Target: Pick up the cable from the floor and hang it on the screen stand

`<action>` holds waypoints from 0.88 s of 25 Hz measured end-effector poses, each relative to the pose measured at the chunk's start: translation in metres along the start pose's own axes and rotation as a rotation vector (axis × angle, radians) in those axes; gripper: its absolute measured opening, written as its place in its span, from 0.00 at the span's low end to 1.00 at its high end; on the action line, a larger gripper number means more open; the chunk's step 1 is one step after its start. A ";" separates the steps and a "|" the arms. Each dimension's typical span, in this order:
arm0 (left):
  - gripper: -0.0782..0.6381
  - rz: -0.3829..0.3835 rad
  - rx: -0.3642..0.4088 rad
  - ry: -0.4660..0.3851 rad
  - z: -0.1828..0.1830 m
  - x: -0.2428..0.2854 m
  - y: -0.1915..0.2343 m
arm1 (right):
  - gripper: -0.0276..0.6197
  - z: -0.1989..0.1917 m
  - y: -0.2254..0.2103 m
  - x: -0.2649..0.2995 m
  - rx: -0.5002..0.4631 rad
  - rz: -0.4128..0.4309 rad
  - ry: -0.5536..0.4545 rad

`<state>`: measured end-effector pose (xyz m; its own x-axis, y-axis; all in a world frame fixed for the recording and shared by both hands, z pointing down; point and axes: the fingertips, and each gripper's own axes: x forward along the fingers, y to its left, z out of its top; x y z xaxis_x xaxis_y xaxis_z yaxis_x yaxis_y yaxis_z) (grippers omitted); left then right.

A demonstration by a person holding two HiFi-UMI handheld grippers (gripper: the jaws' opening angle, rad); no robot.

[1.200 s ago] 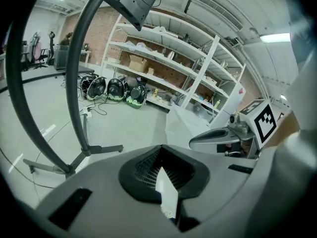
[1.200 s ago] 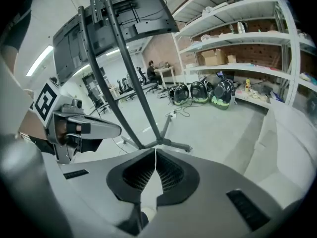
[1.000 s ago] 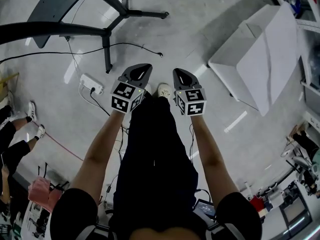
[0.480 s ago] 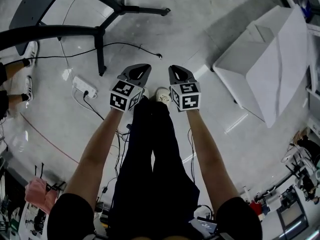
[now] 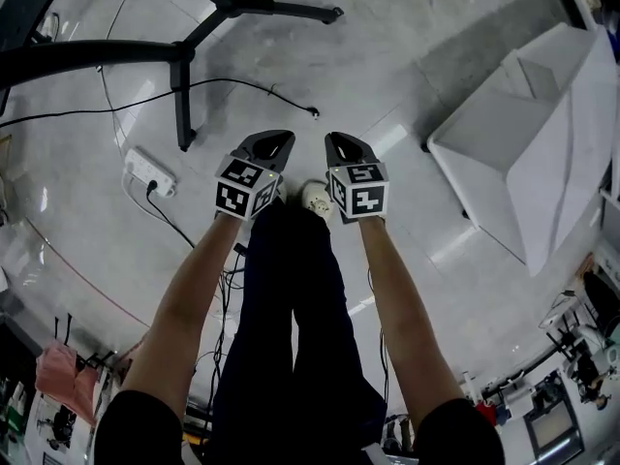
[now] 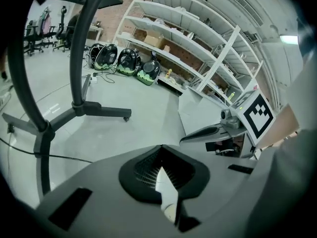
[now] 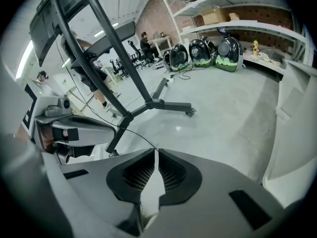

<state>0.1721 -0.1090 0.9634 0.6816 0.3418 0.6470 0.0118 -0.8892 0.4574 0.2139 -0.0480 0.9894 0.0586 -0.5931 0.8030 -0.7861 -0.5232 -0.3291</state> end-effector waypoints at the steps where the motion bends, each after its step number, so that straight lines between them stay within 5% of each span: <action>1: 0.12 0.005 -0.015 0.001 -0.006 0.005 0.007 | 0.08 -0.004 -0.001 0.009 0.000 -0.001 0.005; 12: 0.12 0.029 -0.098 -0.015 -0.048 0.057 0.070 | 0.09 -0.041 -0.028 0.097 0.065 -0.032 0.019; 16: 0.12 0.027 -0.113 -0.029 -0.062 0.077 0.086 | 0.29 -0.061 -0.036 0.129 0.068 -0.042 0.063; 22: 0.12 0.019 -0.116 -0.023 -0.100 0.105 0.106 | 0.31 -0.091 -0.048 0.177 0.018 -0.055 0.088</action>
<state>0.1723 -0.1372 1.1409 0.6973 0.3171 0.6428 -0.0854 -0.8537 0.5138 0.2057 -0.0725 1.1925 0.0464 -0.5071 0.8606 -0.7722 -0.5647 -0.2911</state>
